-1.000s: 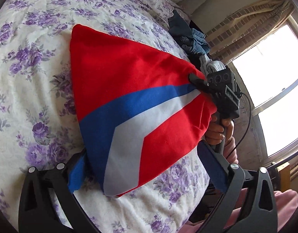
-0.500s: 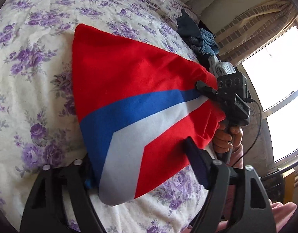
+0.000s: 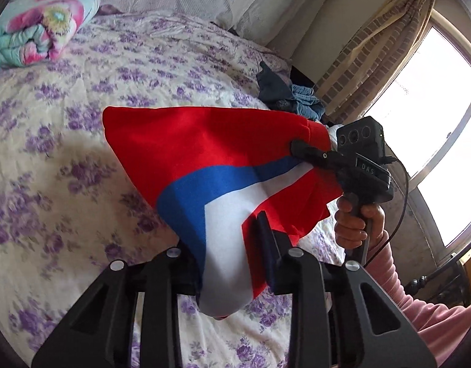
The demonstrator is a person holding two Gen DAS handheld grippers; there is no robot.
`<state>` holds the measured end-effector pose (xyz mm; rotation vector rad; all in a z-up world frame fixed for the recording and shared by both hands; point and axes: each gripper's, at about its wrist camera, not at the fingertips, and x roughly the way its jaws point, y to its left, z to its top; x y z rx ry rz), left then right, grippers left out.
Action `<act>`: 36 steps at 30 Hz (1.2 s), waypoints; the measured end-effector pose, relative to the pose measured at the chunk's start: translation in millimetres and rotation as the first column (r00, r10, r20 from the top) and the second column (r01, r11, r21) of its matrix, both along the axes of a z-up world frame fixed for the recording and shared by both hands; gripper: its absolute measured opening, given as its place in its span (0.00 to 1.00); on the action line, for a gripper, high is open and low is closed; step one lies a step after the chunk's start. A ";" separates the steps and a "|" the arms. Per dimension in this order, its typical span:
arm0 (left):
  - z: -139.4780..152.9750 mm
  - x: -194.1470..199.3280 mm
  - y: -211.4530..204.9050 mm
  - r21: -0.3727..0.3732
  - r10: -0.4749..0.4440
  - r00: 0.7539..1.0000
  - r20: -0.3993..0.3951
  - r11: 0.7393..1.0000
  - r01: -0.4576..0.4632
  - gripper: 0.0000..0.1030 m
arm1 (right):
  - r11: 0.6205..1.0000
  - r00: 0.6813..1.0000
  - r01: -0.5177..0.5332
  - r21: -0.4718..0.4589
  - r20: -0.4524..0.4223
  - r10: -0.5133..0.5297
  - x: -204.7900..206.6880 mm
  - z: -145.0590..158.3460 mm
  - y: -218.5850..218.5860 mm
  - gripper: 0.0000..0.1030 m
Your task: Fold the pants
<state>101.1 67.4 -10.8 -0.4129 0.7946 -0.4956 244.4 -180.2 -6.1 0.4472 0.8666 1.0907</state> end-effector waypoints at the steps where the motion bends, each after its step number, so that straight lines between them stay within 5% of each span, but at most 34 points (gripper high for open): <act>1: 9.7 3.3 7.1 0.013 0.004 1.000 0.022 1.000 -0.005 0.28 | 1.000 1.000 -0.007 0.005 0.012 0.007 6.7 10.3 8.4 0.35; 10: 97.4 76.2 59.1 0.196 0.020 0.976 0.218 0.978 -0.064 0.28 | 0.999 0.988 -0.016 0.041 0.151 0.009 104.4 105.5 83.9 0.34; 15: 123.9 140.4 83.0 0.264 0.020 0.956 0.293 0.959 -0.101 0.28 | 0.999 0.980 0.003 0.052 0.199 -0.014 176.7 124.4 115.1 0.34; 18: 111.2 181.7 96.6 0.267 0.033 0.957 0.287 0.957 -0.114 0.29 | 1.000 0.975 0.013 0.015 0.222 -0.016 211.3 109.4 130.7 0.35; 20: 85.3 209.2 106.0 0.239 0.053 0.969 0.241 0.964 -0.113 0.29 | 1.000 0.986 0.029 0.002 0.164 -0.029 239.8 78.3 137.3 0.35; 26: -54.3 275.3 126.5 0.159 0.090 0.992 -0.083 0.984 -0.076 0.37 | 0.973 0.991 0.104 -0.208 -0.057 -0.118 294.4 -68.1 137.1 0.38; 27: -70.2 278.0 130.3 0.142 0.094 0.989 -0.118 0.987 -0.077 0.41 | 0.985 0.986 0.114 -0.129 -0.104 -0.127 299.2 -82.6 127.0 0.38; 29: -58.3 276.6 142.7 0.075 0.095 0.989 -0.117 0.993 -0.086 0.47 | 0.991 0.983 0.129 -0.046 -0.129 -0.134 301.6 -78.3 115.3 0.40; 32: -51.2 266.8 144.8 0.239 0.207 0.978 -0.034 0.952 -0.193 0.72 | 0.981 0.985 0.136 -0.139 -0.086 -0.149 296.5 -73.0 119.0 0.46; 34: -48.6 267.1 148.2 0.230 0.227 0.972 -0.056 0.951 -0.209 0.71 | 0.962 0.982 0.178 -0.207 -0.032 -0.189 286.4 -59.8 118.5 0.55; 36: -29.1 258.3 149.0 0.248 0.273 0.962 0.008 0.931 -0.266 0.72 | 0.941 0.971 0.238 -0.239 0.053 -0.233 274.0 -42.3 112.8 0.66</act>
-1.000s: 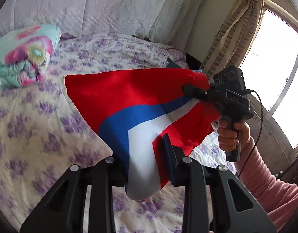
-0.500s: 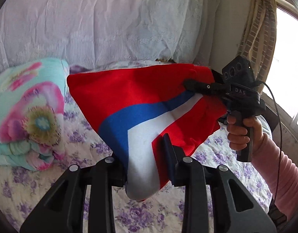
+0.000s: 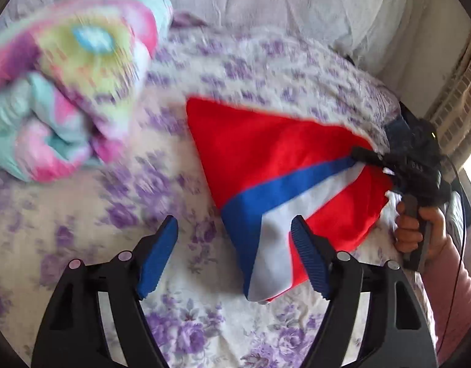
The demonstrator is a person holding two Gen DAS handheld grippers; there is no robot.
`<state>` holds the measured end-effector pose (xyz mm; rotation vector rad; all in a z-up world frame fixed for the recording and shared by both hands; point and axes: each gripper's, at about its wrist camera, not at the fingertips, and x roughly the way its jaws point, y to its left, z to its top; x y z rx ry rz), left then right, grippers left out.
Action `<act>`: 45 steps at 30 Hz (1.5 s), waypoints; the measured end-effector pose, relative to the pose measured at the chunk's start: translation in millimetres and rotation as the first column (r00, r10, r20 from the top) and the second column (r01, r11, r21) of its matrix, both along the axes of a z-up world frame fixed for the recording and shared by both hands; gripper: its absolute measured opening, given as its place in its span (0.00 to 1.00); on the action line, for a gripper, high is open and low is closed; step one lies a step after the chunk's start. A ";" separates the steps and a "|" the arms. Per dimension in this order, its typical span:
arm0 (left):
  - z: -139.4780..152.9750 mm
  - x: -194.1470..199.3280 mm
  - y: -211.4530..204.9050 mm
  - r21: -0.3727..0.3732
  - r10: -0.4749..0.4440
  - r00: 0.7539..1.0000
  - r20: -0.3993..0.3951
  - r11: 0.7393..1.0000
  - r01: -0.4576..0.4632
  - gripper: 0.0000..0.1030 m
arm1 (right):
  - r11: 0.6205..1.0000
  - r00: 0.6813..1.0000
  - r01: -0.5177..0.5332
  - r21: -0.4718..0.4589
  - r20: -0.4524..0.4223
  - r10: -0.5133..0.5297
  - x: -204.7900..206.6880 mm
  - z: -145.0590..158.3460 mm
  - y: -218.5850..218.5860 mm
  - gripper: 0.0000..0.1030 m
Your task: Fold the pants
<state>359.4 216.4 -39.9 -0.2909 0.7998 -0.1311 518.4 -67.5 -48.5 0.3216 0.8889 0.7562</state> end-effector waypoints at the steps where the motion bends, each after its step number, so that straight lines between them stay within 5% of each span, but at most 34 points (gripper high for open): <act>1: 11.0 -5.6 -1.8 0.031 0.006 0.999 0.043 0.999 -0.007 0.72 | 1.000 0.999 0.019 -0.010 0.043 -0.019 -9.3 12.6 -5.1 0.66; 4: 36.1 -14.2 -17.1 0.097 -0.024 0.991 0.133 0.995 0.011 0.75 | 1.000 0.981 0.013 0.021 0.194 -0.017 -38.7 48.7 -6.5 0.66; 7: 31.7 -2.9 -43.6 0.075 -0.087 0.990 0.111 0.994 0.079 0.76 | 0.994 0.964 -0.089 0.068 0.256 0.069 -58.5 61.2 14.8 0.66; 10: 5.1 13.1 -59.5 0.071 -0.086 0.996 0.026 0.994 0.084 0.76 | 0.991 0.983 -0.126 0.052 0.139 0.118 -54.3 27.2 33.1 0.65; 12: -22.2 17.4 -70.6 0.135 -0.076 0.997 -0.033 0.988 0.080 0.80 | 0.997 0.994 -0.083 -0.002 0.071 0.083 -48.2 -4.9 31.7 0.52; 14: -20.3 14.6 -81.0 0.196 -0.076 0.997 -0.016 0.977 0.077 0.80 | 0.995 0.998 -0.048 0.083 0.053 0.044 -46.1 -8.7 16.0 0.48; 17: -2.9 6.4 -77.6 0.166 -0.040 0.998 -0.038 0.985 0.046 0.79 | 0.986 0.998 0.041 0.160 0.031 -0.046 -63.0 11.4 -4.1 0.63; 21: 18.0 -33.3 -79.4 0.180 0.066 0.998 0.004 0.981 -0.065 0.93 | 0.994 0.987 0.090 0.066 0.131 -0.098 -113.6 33.9 -7.6 0.73; 32: 39.0 -137.3 -110.5 0.299 0.182 0.978 0.104 0.932 -0.206 0.95 | 0.984 0.952 0.146 -0.102 0.284 -0.112 -229.9 34.4 -4.9 0.87; 38: 25.6 -169.8 -112.9 0.276 0.244 0.963 0.115 0.923 -0.267 0.95 | 0.977 0.946 0.143 -0.158 0.314 -0.088 -263.1 19.4 -2.1 0.91; 45: 12.7 -174.4 -118.9 0.311 0.222 0.971 0.085 0.920 -0.237 0.95 | 0.955 0.943 0.180 -0.235 0.318 -0.100 -268.7 10.0 3.6 0.92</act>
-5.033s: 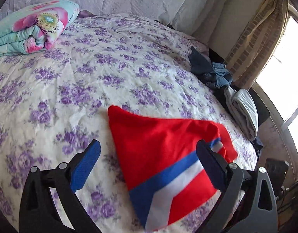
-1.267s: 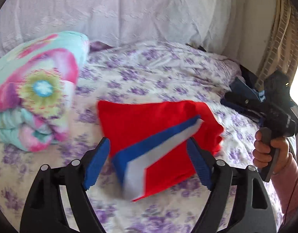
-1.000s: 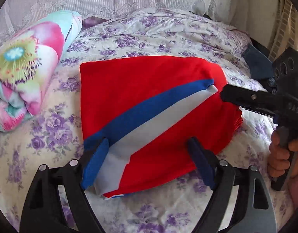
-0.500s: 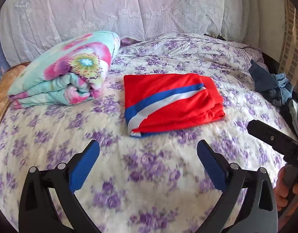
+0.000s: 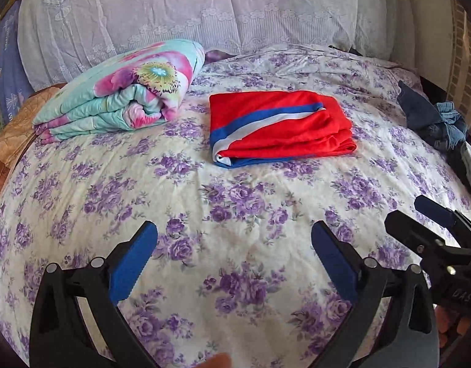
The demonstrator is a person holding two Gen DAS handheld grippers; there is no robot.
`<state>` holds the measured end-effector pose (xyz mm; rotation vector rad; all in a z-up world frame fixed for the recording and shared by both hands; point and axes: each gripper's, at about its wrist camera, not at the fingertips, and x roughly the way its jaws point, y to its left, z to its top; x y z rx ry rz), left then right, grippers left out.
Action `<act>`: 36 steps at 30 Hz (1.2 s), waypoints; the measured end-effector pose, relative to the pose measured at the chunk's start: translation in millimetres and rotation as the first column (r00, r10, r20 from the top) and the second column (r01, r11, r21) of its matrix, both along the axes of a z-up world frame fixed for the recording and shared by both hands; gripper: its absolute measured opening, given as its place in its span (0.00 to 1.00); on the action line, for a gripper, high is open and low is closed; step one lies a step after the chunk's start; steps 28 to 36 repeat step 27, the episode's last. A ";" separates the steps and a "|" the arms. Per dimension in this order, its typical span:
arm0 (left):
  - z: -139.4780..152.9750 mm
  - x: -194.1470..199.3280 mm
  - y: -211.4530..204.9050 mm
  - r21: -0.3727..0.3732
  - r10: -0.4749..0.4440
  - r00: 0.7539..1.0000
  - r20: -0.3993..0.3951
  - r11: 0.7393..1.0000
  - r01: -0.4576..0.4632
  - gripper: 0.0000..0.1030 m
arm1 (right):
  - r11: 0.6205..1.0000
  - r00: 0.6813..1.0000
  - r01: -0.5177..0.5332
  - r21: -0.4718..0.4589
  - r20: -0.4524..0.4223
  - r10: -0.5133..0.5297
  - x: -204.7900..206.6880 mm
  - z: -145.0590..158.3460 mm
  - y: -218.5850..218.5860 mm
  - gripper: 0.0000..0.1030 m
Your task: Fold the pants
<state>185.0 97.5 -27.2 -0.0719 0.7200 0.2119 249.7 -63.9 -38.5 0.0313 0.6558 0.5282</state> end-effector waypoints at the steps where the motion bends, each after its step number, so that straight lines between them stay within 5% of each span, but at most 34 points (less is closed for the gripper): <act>1: -0.3 0.0 0.1 0.009 0.004 1.000 -0.002 1.000 -0.004 0.95 | 1.000 1.000 0.002 -0.005 -0.002 -0.002 0.2 -0.5 0.3 0.92; 36: 5.7 -5.6 -1.0 -0.002 0.006 1.000 0.019 1.000 -0.006 0.95 | 0.997 0.999 0.022 -0.076 0.033 -0.019 -4.9 0.0 6.4 0.92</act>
